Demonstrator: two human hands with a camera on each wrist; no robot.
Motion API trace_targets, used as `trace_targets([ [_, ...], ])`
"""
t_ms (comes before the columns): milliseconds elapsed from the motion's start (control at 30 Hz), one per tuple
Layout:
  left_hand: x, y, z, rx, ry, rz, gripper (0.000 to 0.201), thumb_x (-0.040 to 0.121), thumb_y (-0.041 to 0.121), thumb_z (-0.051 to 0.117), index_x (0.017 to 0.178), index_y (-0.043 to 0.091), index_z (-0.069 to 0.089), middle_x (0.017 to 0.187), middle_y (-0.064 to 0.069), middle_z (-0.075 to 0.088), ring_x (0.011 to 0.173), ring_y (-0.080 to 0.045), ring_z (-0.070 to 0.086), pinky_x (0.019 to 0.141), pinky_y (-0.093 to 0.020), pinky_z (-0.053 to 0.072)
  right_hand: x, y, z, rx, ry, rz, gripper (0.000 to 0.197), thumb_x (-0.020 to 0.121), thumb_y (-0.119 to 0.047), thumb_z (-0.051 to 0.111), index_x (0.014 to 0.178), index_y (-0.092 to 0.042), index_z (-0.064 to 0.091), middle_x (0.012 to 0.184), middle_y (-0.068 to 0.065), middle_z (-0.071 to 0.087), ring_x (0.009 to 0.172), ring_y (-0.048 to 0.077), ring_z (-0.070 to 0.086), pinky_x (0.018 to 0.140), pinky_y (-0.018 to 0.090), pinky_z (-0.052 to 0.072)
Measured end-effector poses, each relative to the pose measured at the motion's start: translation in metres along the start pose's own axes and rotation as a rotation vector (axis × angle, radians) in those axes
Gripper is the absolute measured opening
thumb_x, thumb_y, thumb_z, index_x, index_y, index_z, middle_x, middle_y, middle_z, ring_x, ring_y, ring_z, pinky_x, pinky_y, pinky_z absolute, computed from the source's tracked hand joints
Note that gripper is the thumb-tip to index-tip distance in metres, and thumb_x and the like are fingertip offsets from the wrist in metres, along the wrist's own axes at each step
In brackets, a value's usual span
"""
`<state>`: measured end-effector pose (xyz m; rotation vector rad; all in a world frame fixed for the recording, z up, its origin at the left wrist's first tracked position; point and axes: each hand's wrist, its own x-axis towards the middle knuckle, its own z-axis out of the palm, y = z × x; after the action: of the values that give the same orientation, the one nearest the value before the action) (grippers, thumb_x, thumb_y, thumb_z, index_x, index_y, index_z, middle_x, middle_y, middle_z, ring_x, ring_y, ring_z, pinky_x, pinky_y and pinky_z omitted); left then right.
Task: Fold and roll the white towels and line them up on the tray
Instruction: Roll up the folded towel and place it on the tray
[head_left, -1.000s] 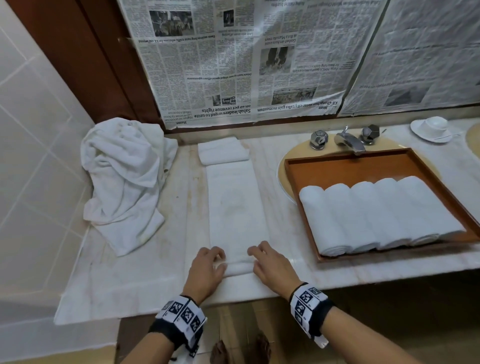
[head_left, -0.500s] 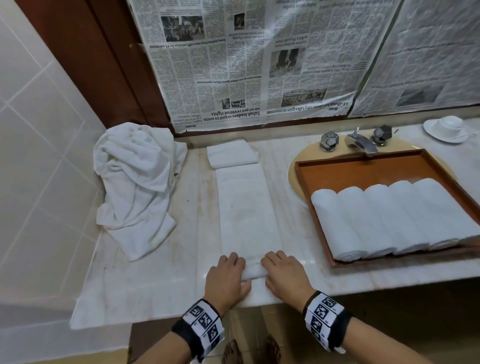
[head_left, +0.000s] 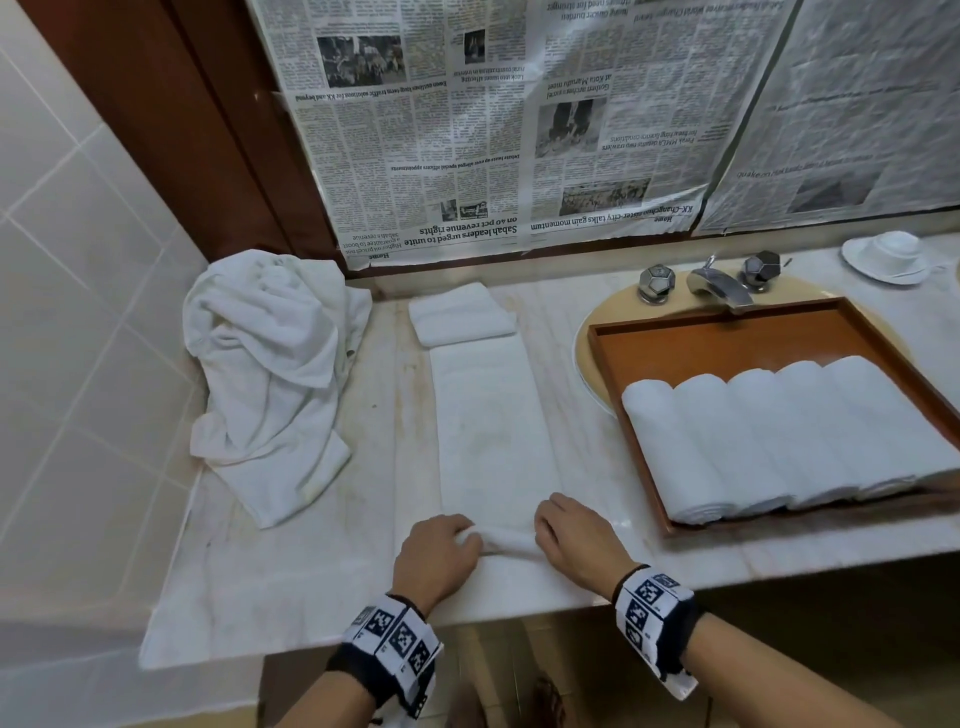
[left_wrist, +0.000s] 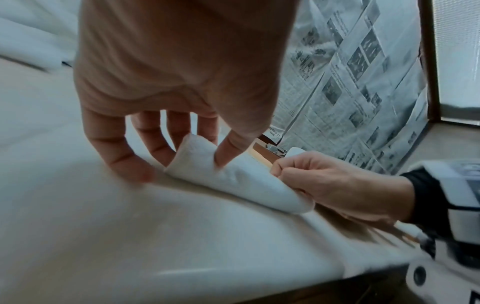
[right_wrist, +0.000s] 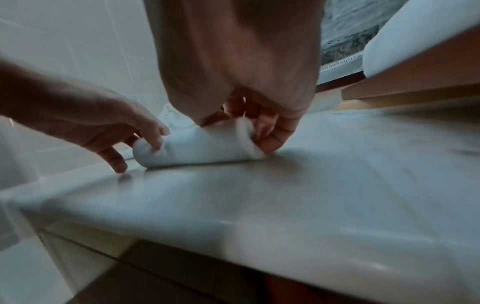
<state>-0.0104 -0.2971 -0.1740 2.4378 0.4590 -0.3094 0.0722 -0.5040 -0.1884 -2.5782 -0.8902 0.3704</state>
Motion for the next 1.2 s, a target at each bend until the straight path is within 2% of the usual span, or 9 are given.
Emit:
trace_targets([
  [100, 0.003, -0.002, -0.001, -0.040, -0.016, -0.025, 0.015, 0.087, 0.039, 0.054, 0.101, 0.036, 0.059, 0.098, 0.007, 0.067, 0.086, -0.015, 0.059, 0.072, -0.028, 0.046, -0.006, 0.001, 0.003, -0.086, 0.106, -0.104, 0.013, 0.089, -0.015, 0.053, 0.100, -0.016, 0.060, 0.096, 0.000, 0.057, 0.076, 0.020, 0.054, 0.063, 0.033, 0.046],
  [233, 0.013, 0.000, -0.007, -0.093, -0.070, -0.090, 0.005, 0.084, 0.036, 0.060, 0.089, 0.037, 0.058, 0.102, 0.007, 0.067, 0.091, -0.017, 0.060, 0.077, -0.028, 0.046, -0.014, -0.001, 0.006, -0.179, 0.105, -0.257, 0.020, 0.083, -0.032, 0.051, 0.098, -0.022, 0.061, 0.095, -0.005, 0.060, 0.080, 0.016, 0.057, 0.067, 0.031, 0.049],
  [400, 0.016, -0.009, -0.005, -0.113, 0.033, -0.059, 0.014, 0.086, 0.044, 0.069, 0.090, 0.033, 0.061, 0.097, 0.009, 0.060, 0.092, -0.011, 0.057, 0.079, -0.028, 0.042, -0.007, 0.005, -0.005, 0.186, 0.030, -0.029, 0.021, 0.097, -0.025, 0.053, 0.117, -0.021, 0.060, 0.107, -0.005, 0.065, 0.095, 0.017, 0.060, 0.087, 0.033, 0.048],
  [533, 0.004, -0.012, 0.008, 0.071, 0.196, 0.077, 0.014, 0.095, 0.039, 0.059, 0.107, 0.033, 0.059, 0.112, 0.008, 0.042, 0.092, -0.014, 0.053, 0.068, -0.029, 0.046, -0.001, 0.006, -0.004, 0.309, 0.077, 0.002, 0.018, 0.099, -0.022, 0.052, 0.117, -0.024, 0.056, 0.107, -0.004, 0.062, 0.089, 0.016, 0.061, 0.083, 0.032, 0.049],
  [667, 0.001, -0.010, 0.016, 0.255, 0.241, 0.264, 0.019, 0.093, 0.043, 0.055, 0.100, 0.031, 0.068, 0.103, 0.010, 0.059, 0.090, -0.023, 0.057, 0.059, -0.037, 0.051, 0.002, 0.008, 0.006, 0.089, 0.084, -0.097, 0.016, 0.095, -0.013, 0.055, 0.108, -0.018, 0.061, 0.111, 0.000, 0.052, 0.083, 0.020, 0.056, 0.066, 0.035, 0.052],
  [767, -0.003, -0.011, 0.014, 0.364, 0.183, 0.294, 0.040, 0.077, 0.065, 0.056, 0.093, 0.030, 0.069, 0.100, 0.011, 0.061, 0.087, -0.017, 0.056, 0.053, -0.032, 0.050, -0.001, 0.009, 0.002, -0.069, 0.094, -0.233, 0.023, 0.080, -0.027, 0.062, 0.101, -0.017, 0.065, 0.108, 0.001, 0.057, 0.093, 0.021, 0.057, 0.066, 0.032, 0.053],
  [867, -0.005, -0.011, 0.011, 0.433, 0.159, 0.294, 0.035, 0.073, 0.055, 0.051, 0.089, 0.030, 0.070, 0.093, 0.010, 0.060, 0.082, -0.019, 0.059, 0.049, -0.031, 0.046, -0.002, 0.008, -0.003, -0.234, 0.060, -0.244, 0.035, 0.062, -0.037, 0.069, 0.093, -0.022, 0.067, 0.107, -0.002, 0.058, 0.097, 0.020, 0.055, 0.071, 0.032, 0.049],
  [1033, 0.000, -0.007, 0.002, 0.144, 0.093, 0.128, 0.042, 0.081, 0.050, 0.043, 0.100, 0.024, 0.070, 0.092, 0.006, 0.065, 0.089, -0.016, 0.061, 0.072, -0.030, 0.045, 0.011, 0.003, -0.006, -0.045, -0.029, -0.119, 0.025, 0.083, -0.026, 0.058, 0.104, -0.015, 0.067, 0.099, 0.000, 0.063, 0.089, 0.021, 0.058, 0.080, 0.031, 0.041],
  [1200, 0.007, -0.017, -0.007, -0.169, 0.108, -0.011, 0.011, 0.091, 0.037, 0.061, 0.099, 0.030, 0.065, 0.078, 0.010, 0.063, 0.074, -0.004, 0.057, 0.065, -0.019, 0.040, 0.018, 0.003, -0.018, 0.299, -0.082, 0.095, 0.021, 0.092, -0.028, 0.056, 0.108, -0.017, 0.064, 0.098, 0.000, 0.067, 0.087, 0.019, 0.060, 0.077, 0.030, 0.047],
])
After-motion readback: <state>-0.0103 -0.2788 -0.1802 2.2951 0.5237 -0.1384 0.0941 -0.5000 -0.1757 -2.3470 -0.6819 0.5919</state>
